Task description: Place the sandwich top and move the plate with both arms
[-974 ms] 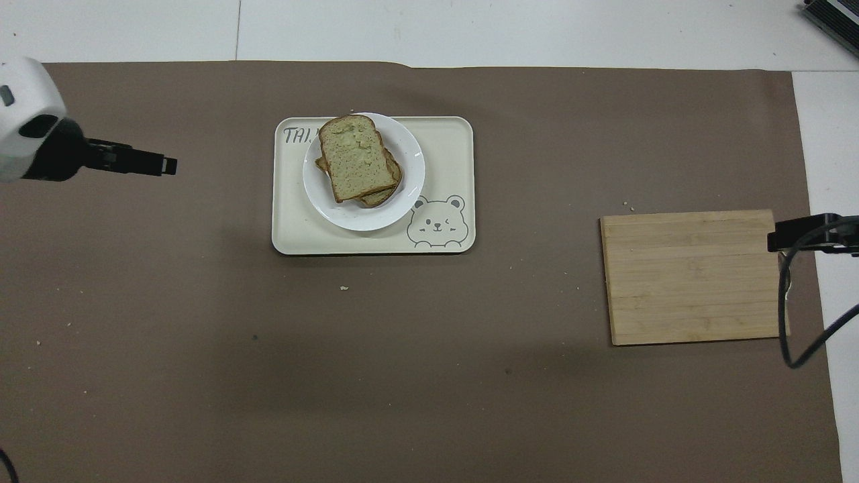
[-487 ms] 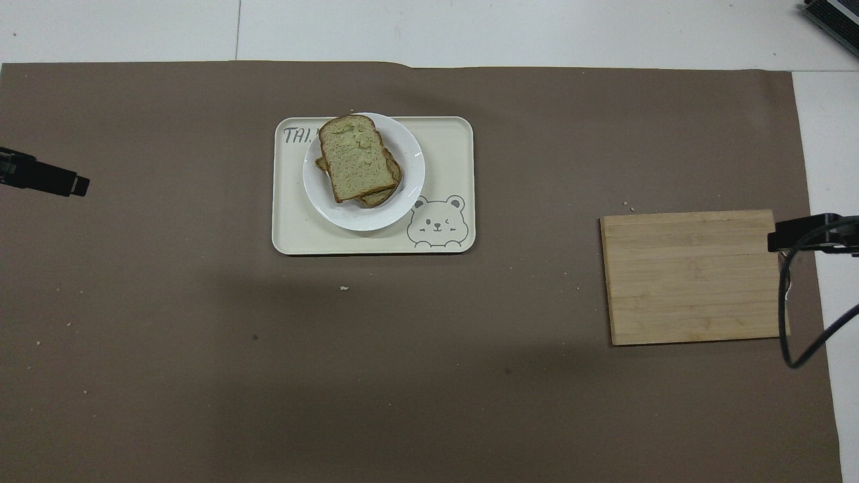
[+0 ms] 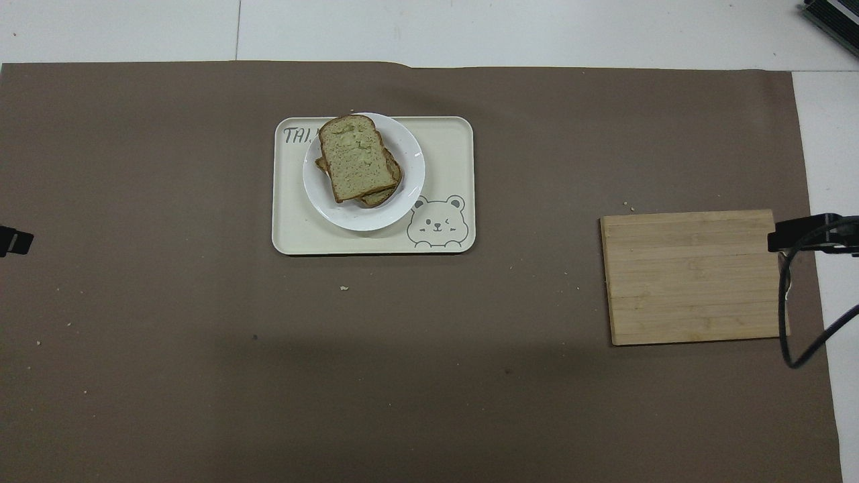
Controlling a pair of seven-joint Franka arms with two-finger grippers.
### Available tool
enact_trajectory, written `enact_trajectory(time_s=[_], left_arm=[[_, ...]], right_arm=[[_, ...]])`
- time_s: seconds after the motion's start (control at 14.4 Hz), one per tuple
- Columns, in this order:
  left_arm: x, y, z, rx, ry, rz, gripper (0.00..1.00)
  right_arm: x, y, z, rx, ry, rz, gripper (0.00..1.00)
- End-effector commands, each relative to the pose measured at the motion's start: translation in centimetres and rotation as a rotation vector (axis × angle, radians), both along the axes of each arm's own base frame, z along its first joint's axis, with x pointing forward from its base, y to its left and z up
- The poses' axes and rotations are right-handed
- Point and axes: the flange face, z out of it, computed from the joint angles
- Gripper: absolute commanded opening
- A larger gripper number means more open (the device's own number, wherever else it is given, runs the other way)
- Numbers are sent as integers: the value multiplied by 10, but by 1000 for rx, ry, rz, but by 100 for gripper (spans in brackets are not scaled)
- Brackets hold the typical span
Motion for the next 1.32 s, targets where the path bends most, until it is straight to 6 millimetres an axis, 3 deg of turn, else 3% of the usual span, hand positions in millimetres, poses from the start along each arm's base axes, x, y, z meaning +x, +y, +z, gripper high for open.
enact_trajectory(time_s=[0.0, 0.21, 0.56, 1.25], left_arm=[[-13, 5, 6, 27, 32, 82, 100], [-12, 21, 1, 22, 57, 113, 100], [-20, 15, 11, 24, 36, 102, 100], [-29, 12, 11, 22, 37, 99, 100]], right_arm=[[1, -1, 3, 20, 7, -14, 100], [1, -1, 3, 20, 7, -14, 100], [1, 0, 3, 20, 7, -12, 100], [1, 0, 3, 20, 7, -12, 100]])
